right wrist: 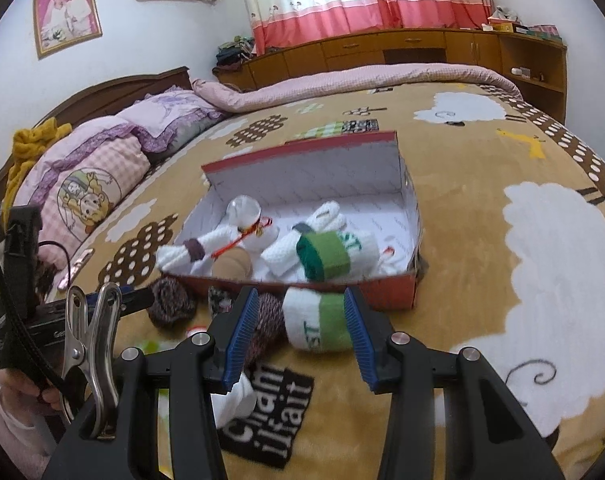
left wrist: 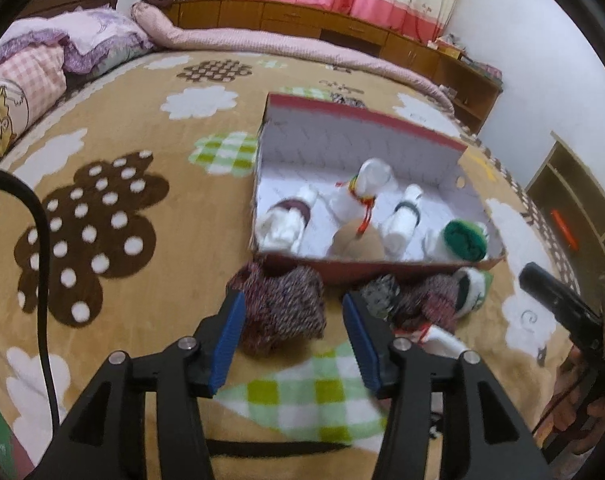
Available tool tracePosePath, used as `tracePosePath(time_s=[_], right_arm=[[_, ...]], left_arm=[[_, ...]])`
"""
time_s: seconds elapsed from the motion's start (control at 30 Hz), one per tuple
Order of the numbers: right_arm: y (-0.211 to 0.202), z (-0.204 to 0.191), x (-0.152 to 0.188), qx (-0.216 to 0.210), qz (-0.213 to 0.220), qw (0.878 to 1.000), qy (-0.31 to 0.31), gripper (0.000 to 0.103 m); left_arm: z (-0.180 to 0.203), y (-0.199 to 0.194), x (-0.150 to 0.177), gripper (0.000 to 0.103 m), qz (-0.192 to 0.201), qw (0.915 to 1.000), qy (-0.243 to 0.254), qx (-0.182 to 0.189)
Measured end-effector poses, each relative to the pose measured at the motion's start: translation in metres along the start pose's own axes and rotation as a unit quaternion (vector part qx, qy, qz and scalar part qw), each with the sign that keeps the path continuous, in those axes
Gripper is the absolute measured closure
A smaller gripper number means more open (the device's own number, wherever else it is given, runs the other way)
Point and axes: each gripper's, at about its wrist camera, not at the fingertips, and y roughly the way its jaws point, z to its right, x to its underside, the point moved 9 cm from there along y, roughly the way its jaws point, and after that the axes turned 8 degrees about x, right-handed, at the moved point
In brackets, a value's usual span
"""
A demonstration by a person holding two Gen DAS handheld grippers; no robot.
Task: Organize soft objects
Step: 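Grasp maroon knit hat with left tool while right tool grasps white red-trimmed glove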
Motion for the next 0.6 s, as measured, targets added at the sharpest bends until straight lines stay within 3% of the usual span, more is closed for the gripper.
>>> tracePosePath(time_s=[0.17,0.43,0.53,0.6], right_arm=[[-0.001,-0.004,0.015,-0.008,-0.018,1.000,0.005,0.057],[-0.007,-0.020,0.039,-0.025,-0.040,0.999,-0.008,0.057],[-0.004,-0.033,0.051,-0.051,-0.059,0.997,-0.005,0.044],[-0.002,-0.044,0.058,-0.058,-0.065,0.996,-0.024,0.043]], left_arm=[[-0.008,0.011,0.008,0.039,-0.010,0.9998,-0.017,0.002],[-0.020,0.031,0.010,0.038,-0.018,0.9988,-0.045,0.007],[-0.025,0.036,0.011,0.038,-0.014,0.9982,-0.058,0.009],[-0.028,0.040,0.013,0.038,-0.014,0.9974,-0.069,0.015]])
